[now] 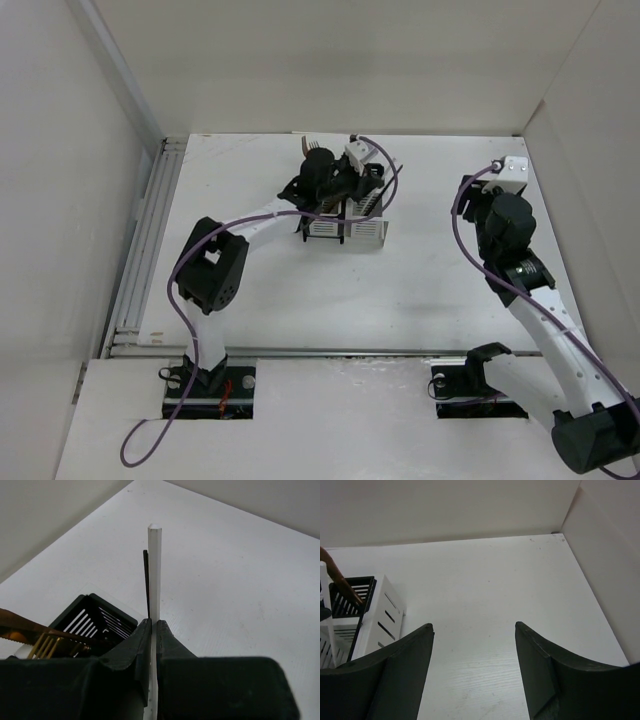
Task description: Sort the eating utensils into containers
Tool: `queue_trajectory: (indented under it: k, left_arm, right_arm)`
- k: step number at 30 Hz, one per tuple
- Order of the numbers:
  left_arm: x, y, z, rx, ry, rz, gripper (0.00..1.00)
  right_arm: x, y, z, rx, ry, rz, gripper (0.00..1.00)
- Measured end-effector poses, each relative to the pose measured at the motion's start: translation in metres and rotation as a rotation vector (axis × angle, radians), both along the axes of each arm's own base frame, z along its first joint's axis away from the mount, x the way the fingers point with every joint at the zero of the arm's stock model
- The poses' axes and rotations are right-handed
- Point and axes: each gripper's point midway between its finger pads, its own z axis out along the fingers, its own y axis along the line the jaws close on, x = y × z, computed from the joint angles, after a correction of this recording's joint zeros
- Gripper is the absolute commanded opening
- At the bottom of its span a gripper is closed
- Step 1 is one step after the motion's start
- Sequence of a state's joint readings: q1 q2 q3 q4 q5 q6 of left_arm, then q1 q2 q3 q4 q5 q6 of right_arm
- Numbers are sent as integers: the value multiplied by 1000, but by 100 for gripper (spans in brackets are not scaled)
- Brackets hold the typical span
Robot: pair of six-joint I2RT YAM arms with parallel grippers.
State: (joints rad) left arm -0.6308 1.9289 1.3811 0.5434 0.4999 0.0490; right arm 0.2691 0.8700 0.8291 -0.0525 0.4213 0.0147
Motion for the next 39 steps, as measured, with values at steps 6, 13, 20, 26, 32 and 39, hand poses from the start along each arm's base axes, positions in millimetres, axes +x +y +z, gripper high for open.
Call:
queue_trajectory:
  k: [6,13,20,26,32,39]
  left_arm:
    - [0,4,13,-19,-31,11,0]
    - [-1,9,0,1,-20,16,79]
    - [4,19,3,4,13,41,92]
    - [44,57,75,-29,-41,200,99]
    - [103,184,169,-81,-154,706,99]
    - [83,394,143,39,-102,1315,99]
  right_arm:
    - [-3,0,-3,-4,15,3,71]
    - [-5,-1,-1,-2,9,3,76]
    - [-2,-1,-7,-16,30,1,88]
    - [12,-20,-12,-44,94,-67,99]
    - [48,-95,-24,-62,275,-280,99]
    - [62,-147,-48,-62,442,-449,99]
